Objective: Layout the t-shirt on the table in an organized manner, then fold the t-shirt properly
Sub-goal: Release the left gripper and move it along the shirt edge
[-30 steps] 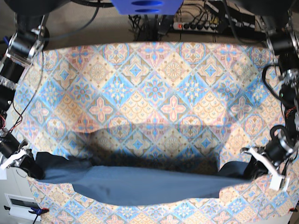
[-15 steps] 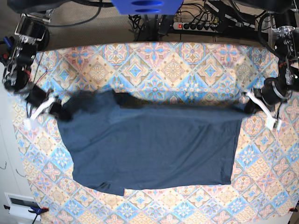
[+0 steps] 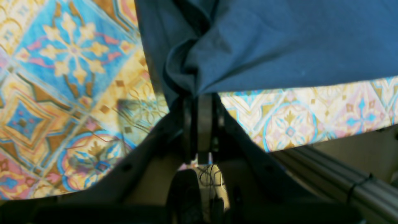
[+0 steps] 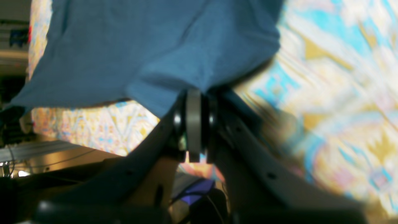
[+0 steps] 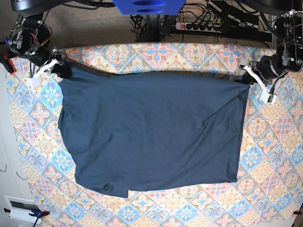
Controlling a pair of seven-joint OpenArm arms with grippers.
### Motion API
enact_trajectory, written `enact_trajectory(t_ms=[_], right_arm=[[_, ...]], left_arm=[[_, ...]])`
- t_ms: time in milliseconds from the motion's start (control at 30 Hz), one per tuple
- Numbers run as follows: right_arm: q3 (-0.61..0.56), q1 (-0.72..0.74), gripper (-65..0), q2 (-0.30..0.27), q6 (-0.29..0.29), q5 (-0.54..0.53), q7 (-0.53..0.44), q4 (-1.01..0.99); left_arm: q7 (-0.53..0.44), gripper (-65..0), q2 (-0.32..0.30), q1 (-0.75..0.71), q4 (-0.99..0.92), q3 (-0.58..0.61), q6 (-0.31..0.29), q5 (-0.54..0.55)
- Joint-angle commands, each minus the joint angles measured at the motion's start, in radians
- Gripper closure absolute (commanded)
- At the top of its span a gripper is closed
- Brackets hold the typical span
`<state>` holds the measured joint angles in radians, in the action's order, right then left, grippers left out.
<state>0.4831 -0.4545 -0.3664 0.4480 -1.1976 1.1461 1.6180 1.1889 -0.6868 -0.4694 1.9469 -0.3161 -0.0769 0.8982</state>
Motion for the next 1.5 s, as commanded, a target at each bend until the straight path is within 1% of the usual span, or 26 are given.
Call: enact_trajectory(t_ms=[0, 100, 267, 333, 433, 733, 800, 900, 1067, 1167, 1200, 1267, 1333, 1367, 1400, 1467], right_arm=[[0.026, -0.01, -0.6, -0.021, 0.008, -0.024, -0.001, 0.017], [0.09, -0.026, -0.6, 0.002, 0.008, -0.043, 0.062, 0.017], [0.185, -0.026, -0.6, 0.028, 0.008, -0.158, 0.159, 0.028], [0.223, -0.026, -0.6, 0.04, 0.01, -0.164, 0.183, 0.066], [0.253, -0.026, -0.6, 0.063, 0.01, -0.164, 0.194, 0.118], [0.248, -0.019, -0.6, 0.07, 0.01, -0.164, 0.19, 0.123], [0.248, -0.019, -0.6, 0.07, 0.01, -0.164, 0.188, 0.123], [0.248, -0.019, -0.6, 0.07, 0.01, -0.163, 0.188, 0.121], [0.25, -0.019, -0.6, 0.07, 0.008, -0.163, 0.188, 0.121], [0.25, -0.019, -0.6, 0.07, 0.008, -0.163, 0.188, 0.121], [0.253, -0.019, -0.6, 0.07, 0.008, -0.163, 0.186, 0.121], [0.253, -0.019, -0.6, 0.07, 0.008, -0.163, 0.186, 0.121], [0.253, -0.019, -0.6, 0.07, 0.008, -0.163, 0.186, 0.121], [0.253, -0.019, -0.6, 0.07, 0.008, -0.163, 0.186, 0.121], [0.253, -0.019, -0.6, 0.07, 0.008, -0.163, 0.186, 0.121], [0.253, -0.019, -0.6, 0.07, 0.008, -0.163, 0.186, 0.121]], left_arm=[[-0.014, 0.0, -0.023, 0.002, 0.012, -0.013, 0.001, 0.006], [-0.016, 0.0, -0.023, -0.004, 0.01, -0.018, 0.001, 0.006], [-0.016, 0.0, -0.021, 0.001, 0.01, -0.024, 0.001, 0.008], [-0.016, 0.0, -0.014, -0.002, 0.012, -0.053, 0.001, 0.012], [-0.01, 0.0, 0.02, -0.025, 0.013, -0.099, 0.001, 0.014], [-0.005, 0.0, 0.023, -0.141, 0.004, -0.096, 0.002, 0.006], [0.024, -0.3, 0.019, -0.147, -0.017, -0.097, 0.002, 0.011], [0.079, -9.7, 0.017, -0.147, -0.043, -0.099, 0.002, 0.012], [0.095, -22.7, 0.016, -0.154, -0.043, -0.099, 0.002, 0.014], [0.188, -33.8, -0.009, -0.136, -0.043, -0.099, 0.002, 0.017], [0.196, -38.3, -0.009, -0.117, -0.043, -0.099, 0.002, 0.017], [0.185, -43.5, -0.012, -0.09, -0.05, -0.11, 0.002, 0.017], [0.158, -47.0, -0.006, -0.067, -0.062, -0.182, 0.002, 0.016], [0.141, -47.0, 0.005, -0.053, -0.07, -0.225, 0.002, 0.016], [0.128, -47.0, 0.02, -0.021, -0.079, -0.24, 0.002, 0.016], [0.119, -47.1, 0.045, 0.091, -0.108, -0.24, 0.002, 0.005]])
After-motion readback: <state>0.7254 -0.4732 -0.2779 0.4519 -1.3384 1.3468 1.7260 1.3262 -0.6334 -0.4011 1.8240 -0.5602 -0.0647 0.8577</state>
